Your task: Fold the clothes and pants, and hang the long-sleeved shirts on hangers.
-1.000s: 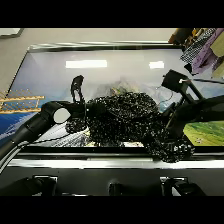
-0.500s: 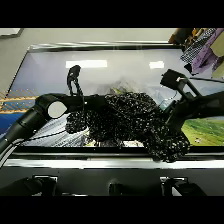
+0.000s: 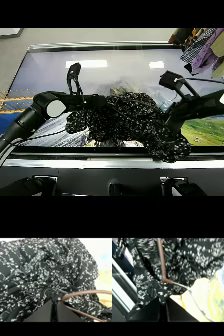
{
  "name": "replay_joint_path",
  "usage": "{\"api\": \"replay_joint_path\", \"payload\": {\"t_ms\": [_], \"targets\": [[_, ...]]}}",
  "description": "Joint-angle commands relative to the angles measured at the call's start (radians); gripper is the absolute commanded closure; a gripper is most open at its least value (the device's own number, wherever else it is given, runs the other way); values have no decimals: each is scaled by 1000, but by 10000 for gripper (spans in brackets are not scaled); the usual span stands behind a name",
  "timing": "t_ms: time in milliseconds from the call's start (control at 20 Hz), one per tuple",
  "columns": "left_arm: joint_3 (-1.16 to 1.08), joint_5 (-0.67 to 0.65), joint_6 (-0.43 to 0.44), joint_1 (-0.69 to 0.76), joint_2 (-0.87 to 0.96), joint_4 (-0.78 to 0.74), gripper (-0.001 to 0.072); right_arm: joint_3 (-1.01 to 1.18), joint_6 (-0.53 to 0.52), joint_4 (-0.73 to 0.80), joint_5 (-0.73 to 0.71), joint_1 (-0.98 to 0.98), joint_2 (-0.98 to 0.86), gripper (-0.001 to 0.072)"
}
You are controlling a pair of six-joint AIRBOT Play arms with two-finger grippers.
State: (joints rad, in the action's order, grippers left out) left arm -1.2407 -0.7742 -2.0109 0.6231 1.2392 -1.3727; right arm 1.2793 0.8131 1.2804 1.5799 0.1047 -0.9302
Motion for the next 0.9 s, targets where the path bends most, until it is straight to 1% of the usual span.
{"api": "replay_joint_path", "payload": {"t_ms": [0, 150, 350, 700, 850], "targets": [[-2, -5, 0, -5, 0, -27, 689, 0, 30, 64, 58, 0, 33, 686], [-3, -5, 0, -19, 0, -24, 689, 0, 51, 84, 79, 0, 56, 686], [-43, -4, 0, -17, 0, -24, 689, 0, 51, 11, 44, 0, 47, 687], [-68, -3, 0, -17, 0, -24, 689, 0, 51, -38, 40, 0, -21, 686], [-69, 6, 0, -17, 0, -24, 689, 0, 56, -50, 14, 1, -58, 686]]}}
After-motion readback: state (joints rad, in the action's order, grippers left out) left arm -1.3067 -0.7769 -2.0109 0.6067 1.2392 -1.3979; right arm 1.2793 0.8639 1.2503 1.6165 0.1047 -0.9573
